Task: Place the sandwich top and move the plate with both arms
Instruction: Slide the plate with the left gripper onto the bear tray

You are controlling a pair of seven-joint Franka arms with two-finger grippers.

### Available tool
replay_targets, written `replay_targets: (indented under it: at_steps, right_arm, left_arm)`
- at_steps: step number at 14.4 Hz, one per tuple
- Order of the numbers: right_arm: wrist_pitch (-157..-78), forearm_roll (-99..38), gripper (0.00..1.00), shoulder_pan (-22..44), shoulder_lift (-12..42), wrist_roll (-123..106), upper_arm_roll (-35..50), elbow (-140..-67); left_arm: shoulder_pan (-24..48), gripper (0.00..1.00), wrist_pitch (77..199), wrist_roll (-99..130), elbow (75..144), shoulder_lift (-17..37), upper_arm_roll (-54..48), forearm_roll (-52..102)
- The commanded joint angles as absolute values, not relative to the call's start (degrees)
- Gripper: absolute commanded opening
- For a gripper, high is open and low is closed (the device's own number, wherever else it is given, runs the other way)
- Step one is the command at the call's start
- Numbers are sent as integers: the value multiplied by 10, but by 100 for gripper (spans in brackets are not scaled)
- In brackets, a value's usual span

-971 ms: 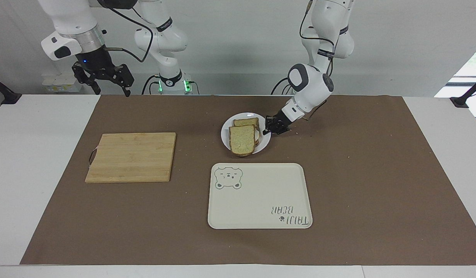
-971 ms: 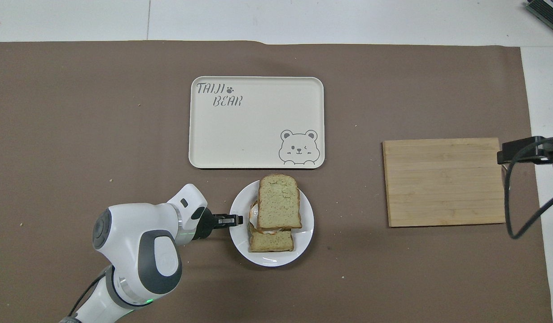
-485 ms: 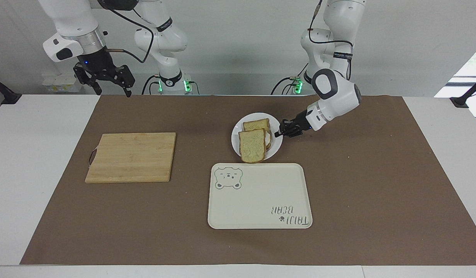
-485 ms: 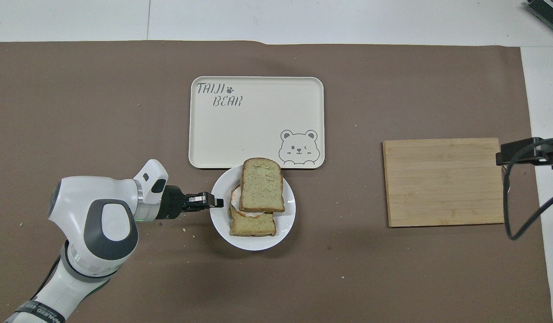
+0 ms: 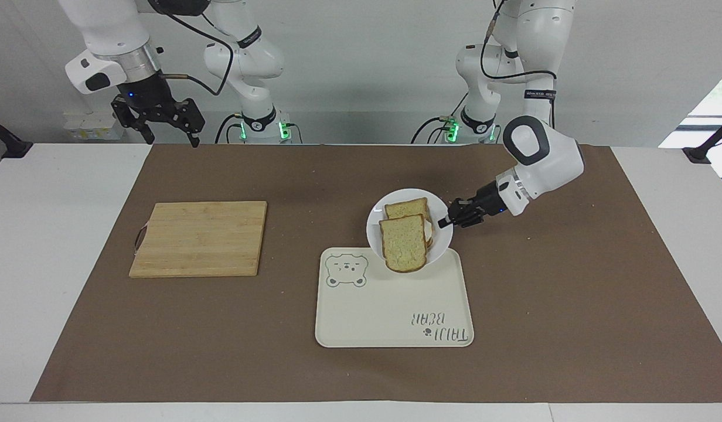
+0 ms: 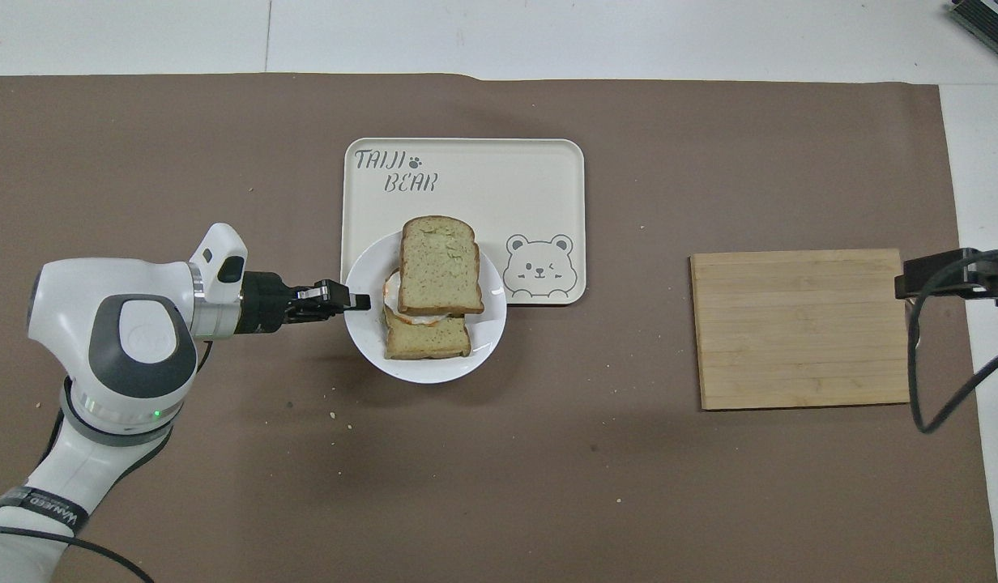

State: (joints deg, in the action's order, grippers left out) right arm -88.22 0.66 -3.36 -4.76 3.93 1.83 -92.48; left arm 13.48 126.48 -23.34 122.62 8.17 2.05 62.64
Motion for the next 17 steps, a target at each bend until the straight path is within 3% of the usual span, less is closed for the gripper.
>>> replay_targets:
  at_steps: [1, 9, 16, 17]
  right_arm:
    - [-881, 4, 100, -39, -61, 25, 21, -939]
    - [-880, 4, 100, -39, -61, 24, 21, -939]
    - [-880, 4, 100, -40, -61, 24, 21, -939]
    - [-880, 4, 100, -40, -61, 25, 21, -939]
  left_arm:
    - [117, 0, 1259, -241, 1155, 132, 17, 638]
    - [117, 0, 1343, -230, 1058, 258, -18, 648]
    - [129, 0, 1355, -225, 1060, 264, -29, 632]
    - [128, 16, 1352, -223, 1060, 264, -29, 632]
